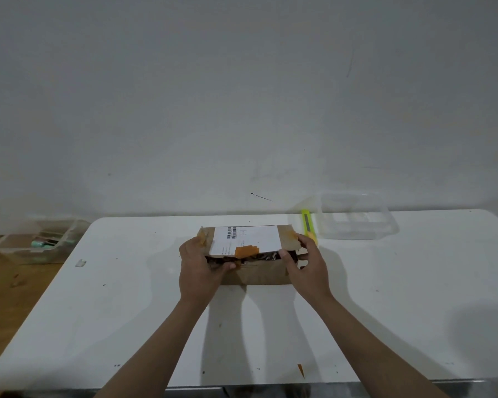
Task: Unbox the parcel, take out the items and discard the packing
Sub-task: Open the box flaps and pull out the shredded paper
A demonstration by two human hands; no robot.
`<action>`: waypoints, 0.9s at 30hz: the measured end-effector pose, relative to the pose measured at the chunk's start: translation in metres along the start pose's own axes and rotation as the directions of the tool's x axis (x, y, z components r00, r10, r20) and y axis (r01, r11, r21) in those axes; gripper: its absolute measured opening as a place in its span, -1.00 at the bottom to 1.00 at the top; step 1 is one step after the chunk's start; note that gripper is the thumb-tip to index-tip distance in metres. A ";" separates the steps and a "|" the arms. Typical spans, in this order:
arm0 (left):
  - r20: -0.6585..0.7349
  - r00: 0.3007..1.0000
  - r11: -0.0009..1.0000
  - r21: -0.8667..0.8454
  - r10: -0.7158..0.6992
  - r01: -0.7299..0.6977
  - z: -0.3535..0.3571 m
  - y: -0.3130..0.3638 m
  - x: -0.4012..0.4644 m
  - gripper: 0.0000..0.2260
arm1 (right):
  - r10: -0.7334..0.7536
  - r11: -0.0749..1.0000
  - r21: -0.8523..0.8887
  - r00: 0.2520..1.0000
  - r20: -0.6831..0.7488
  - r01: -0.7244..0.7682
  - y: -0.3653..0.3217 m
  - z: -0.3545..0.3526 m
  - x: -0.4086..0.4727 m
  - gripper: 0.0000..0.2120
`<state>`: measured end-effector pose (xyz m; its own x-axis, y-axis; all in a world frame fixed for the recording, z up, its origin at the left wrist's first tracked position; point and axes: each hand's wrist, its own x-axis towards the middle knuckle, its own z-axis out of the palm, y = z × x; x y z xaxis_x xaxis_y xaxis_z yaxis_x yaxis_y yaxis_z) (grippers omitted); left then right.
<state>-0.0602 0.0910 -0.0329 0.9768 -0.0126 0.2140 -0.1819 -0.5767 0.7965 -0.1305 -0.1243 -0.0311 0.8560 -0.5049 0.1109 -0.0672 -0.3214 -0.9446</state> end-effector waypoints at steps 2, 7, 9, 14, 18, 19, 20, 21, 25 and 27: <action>-0.028 0.998 0.999 -0.004 -0.048 0.047 0.002 0.001 -0.003 -0.23 | 0.014 1.000 0.004 1.000 -0.020 -0.014 -0.003 0.001 0.001 -0.55; -0.020 0.991 0.991 0.019 -0.131 0.132 0.001 0.001 -0.001 -0.27 | 0.021 1.000 -0.006 0.998 -0.066 -0.022 -0.010 0.002 0.001 -0.71; -0.030 0.988 0.989 0.010 -0.149 0.149 0.000 0.004 0.000 -0.23 | -0.011 0.999 -0.033 0.996 -0.083 0.008 -0.012 0.004 0.003 -0.79; -0.039 0.994 0.995 -0.018 -0.098 0.097 -0.008 0.011 0.000 -0.14 | -0.108 0.977 -0.191 0.991 -0.079 0.091 -0.011 0.004 0.017 -0.75; 0.052 0.996 0.997 -0.025 -0.072 0.073 -0.018 0.011 0.007 0.11 | -0.132 0.927 -0.347 0.990 0.052 0.142 -0.003 0.000 0.034 -0.56; 0.081 0.995 0.998 0.013 -0.062 0.061 -0.020 0.010 0.010 0.15 | -0.131 0.910 -0.381 0.986 0.106 0.162 -0.004 0.000 0.039 -0.52; 0.122 0.992 0.997 0.077 -0.035 0.025 -0.022 0.008 0.015 0.16 | -0.129 0.897 -0.403 0.980 0.151 0.180 -0.005 0.000 0.043 -0.50; 0.185 0.983 0.989 0.146 0.006 -0.034 -0.024 0.007 0.019 0.14 | -0.120 0.888 -0.420 0.977 0.179 0.186 -0.007 0.000 0.047 -0.48; 0.409 0.903 0.942 0.232 0.131 -0.242 -0.026 0.003 0.040 0.12 | -0.164 0.807 -0.548 0.975 0.152 0.221 -0.015 0.003 0.060 -0.47; 0.460 0.880 0.921 0.283 0.116 -0.269 -0.025 0.000 0.049 0.16 | -0.258 0.791 -0.540 0.957 0.131 0.287 -0.018 0.007 0.062 -0.50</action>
<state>-0.0151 0.1110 -0.0081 0.8909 -0.4537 0.0209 -0.3984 -0.7585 0.5158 -0.0728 -0.1446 -0.0093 0.9038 -0.2953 0.3098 -0.0839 -0.8321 -0.5482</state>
